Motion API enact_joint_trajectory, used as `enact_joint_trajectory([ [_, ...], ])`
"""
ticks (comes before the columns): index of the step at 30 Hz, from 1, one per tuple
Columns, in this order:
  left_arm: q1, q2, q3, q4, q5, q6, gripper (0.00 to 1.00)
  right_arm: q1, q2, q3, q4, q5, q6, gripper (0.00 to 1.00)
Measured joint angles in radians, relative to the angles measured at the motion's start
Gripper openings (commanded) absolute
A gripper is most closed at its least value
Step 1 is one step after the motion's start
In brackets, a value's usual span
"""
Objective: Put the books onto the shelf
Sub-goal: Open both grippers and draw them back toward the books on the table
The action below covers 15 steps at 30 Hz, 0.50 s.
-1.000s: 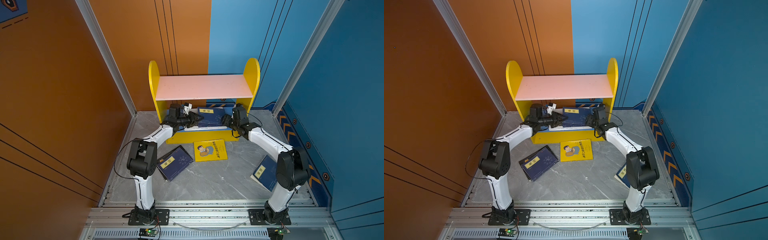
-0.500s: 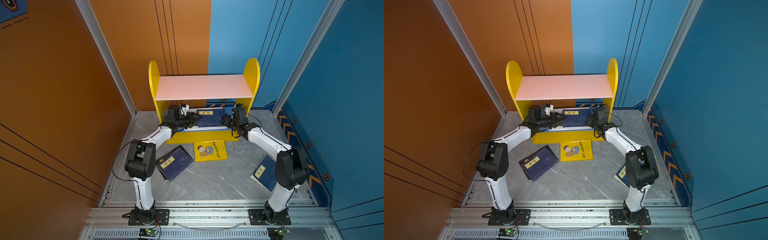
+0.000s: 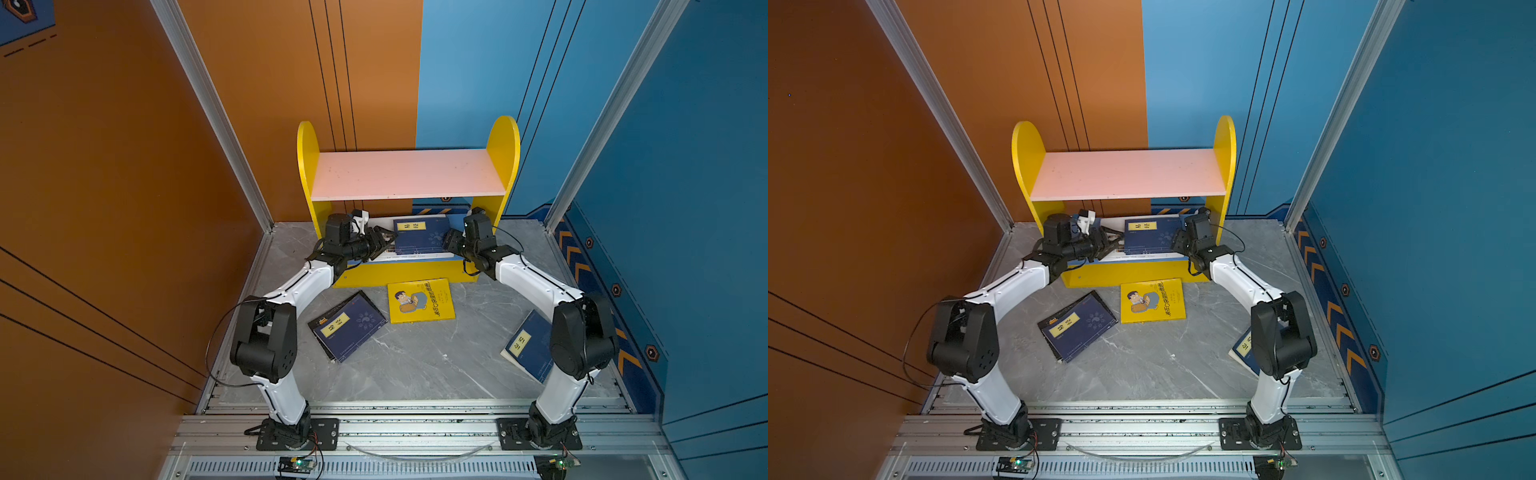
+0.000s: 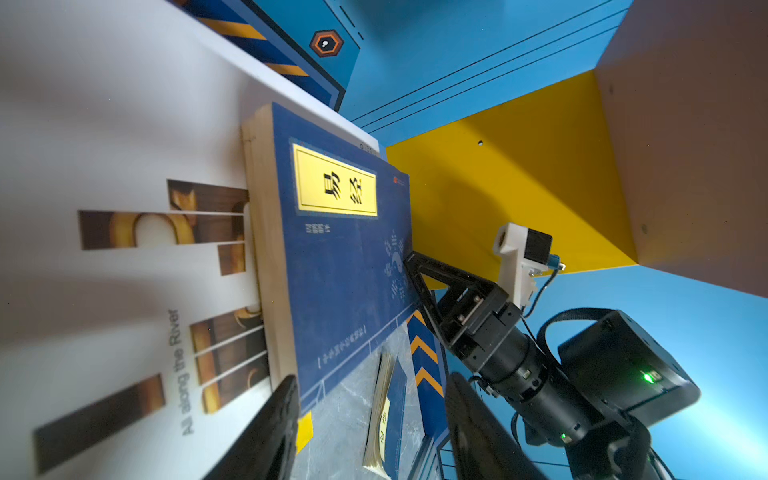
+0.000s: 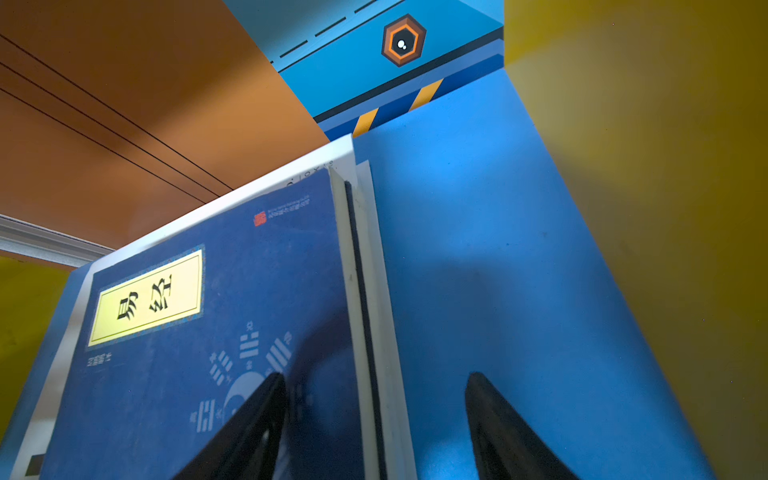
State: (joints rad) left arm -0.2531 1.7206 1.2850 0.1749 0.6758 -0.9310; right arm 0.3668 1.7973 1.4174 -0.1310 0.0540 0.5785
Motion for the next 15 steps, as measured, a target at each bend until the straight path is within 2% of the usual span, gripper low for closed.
enact_joint_trajectory([
  [8, -0.002, -0.165, -0.101, -0.056, -0.031, 0.08, 0.74, 0.035, -0.032, 0.004, -0.027, -0.001, -0.067, 0.77],
  [15, -0.01, -0.367, -0.243, -0.215, -0.149, 0.182, 0.81, 0.1, -0.208, -0.079, -0.034, 0.014, -0.092, 0.8],
])
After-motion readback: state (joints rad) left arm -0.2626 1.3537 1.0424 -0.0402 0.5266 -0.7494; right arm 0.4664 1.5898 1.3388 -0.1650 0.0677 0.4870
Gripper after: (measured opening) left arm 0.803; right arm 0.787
